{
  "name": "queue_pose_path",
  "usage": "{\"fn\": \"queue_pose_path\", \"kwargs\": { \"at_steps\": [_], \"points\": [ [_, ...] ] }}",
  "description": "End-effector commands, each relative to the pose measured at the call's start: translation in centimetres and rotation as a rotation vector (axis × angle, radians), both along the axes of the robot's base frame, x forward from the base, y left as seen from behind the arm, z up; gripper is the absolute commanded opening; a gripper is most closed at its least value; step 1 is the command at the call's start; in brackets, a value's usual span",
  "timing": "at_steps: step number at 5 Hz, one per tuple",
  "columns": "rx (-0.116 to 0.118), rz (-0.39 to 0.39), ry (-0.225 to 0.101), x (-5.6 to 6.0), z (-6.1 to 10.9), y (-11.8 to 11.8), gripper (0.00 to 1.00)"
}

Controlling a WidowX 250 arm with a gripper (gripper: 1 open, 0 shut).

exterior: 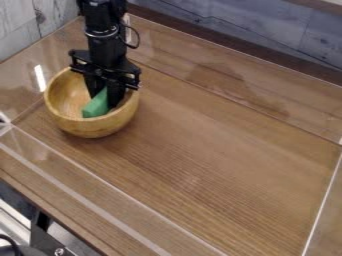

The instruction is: Move green stick from inside the wooden bowl to the table next to it

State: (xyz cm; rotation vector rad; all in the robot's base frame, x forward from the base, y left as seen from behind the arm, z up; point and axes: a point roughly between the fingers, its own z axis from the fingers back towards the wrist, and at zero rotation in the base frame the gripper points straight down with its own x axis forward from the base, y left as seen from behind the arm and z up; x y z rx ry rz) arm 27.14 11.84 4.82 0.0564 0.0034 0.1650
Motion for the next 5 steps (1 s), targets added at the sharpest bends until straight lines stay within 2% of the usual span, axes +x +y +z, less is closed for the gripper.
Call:
{"fn": "queue_pose_path", "kwargs": {
  "at_steps": [1,5],
  "points": [
    [0.031,-0.006,-0.077,1.2,2.17,-0.05,0.0],
    [0.025,-0.002,-0.071,1.28,1.85,-0.96,0.0]
  ]
}}
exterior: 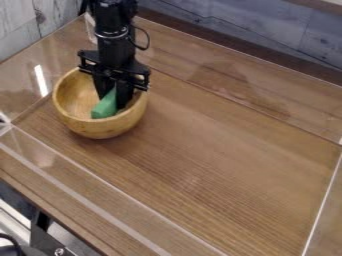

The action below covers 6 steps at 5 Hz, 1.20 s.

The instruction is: Move green stick from inside the wooden bowl to the table next to it

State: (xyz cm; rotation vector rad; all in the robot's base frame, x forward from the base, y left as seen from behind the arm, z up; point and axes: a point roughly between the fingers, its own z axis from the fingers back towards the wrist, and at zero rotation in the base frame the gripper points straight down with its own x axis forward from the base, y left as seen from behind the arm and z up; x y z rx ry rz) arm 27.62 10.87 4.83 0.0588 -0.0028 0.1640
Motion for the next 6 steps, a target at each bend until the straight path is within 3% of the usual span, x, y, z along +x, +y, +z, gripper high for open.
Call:
{"fn": "queue_pose_path", "kwargs": {
  "at_steps": [1,6],
  "points": [
    [0.023,0.0,-0.063,0.78,1.7,-0.14,0.0],
    [0.026,-0.001,-0.056,0.56,0.94,-0.86,0.0]
  ]
}}
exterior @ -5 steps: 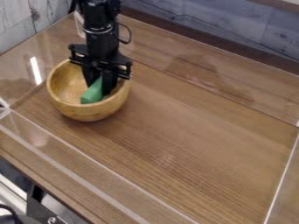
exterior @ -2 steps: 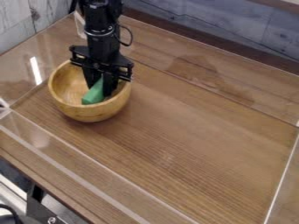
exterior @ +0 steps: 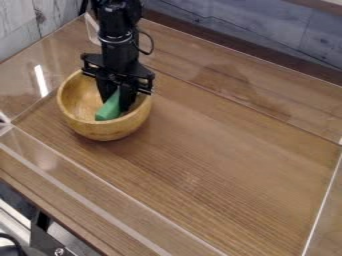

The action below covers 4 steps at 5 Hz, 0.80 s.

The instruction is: Move green stick from inside the wooden bowl to the table next to it

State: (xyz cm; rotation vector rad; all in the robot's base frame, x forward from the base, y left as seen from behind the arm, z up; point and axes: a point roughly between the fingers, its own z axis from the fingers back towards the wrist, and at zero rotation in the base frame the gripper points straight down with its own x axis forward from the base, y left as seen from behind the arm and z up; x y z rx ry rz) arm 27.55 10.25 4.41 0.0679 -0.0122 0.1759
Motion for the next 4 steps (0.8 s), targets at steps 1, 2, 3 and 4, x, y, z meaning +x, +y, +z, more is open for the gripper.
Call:
{"fn": "queue_pose_path", "kwargs": {
  "at_steps": [1,2,3,4],
  "points": [
    [0.004,-0.002,-0.054,0.8,2.5,-0.5,0.0],
    [-0.007,0.005,-0.056,1.1,3.2,-1.1,0.0],
    [-0.019,0.007,-0.057,1.4,4.1,-2.0,0.0],
    [-0.034,-0.001,-0.055,1.7,4.4,-3.6,0.0]
  ]
}}
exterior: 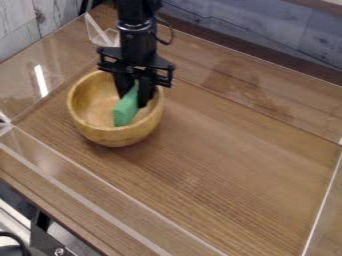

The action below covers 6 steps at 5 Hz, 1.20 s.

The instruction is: Move green stick from inside the wooden bowl to the table next to it

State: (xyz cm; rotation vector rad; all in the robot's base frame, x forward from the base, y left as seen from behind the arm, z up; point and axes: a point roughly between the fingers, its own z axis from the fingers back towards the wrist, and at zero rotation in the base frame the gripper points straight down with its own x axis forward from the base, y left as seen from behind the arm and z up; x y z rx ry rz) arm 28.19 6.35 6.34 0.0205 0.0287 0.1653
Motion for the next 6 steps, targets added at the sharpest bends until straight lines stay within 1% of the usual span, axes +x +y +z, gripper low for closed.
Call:
{"fn": "queue_pose_path", "kwargs": {
  "at_steps": [1,2,3,4,6],
  "points": [
    [0.002,-0.001,-0.09,1.4,2.4,-1.9,0.0],
    [-0.009,-0.023,-0.09,1.7,2.1,-4.7,0.0],
    [-0.008,-0.031,-0.095,1.5,1.8,-3.9,0.0],
    [-0.007,-0.041,-0.098,1.5,1.2,-4.4,0.0],
    [0.001,-0.046,-0.1,1.3,0.5,-4.2,0.0]
  ]
}}
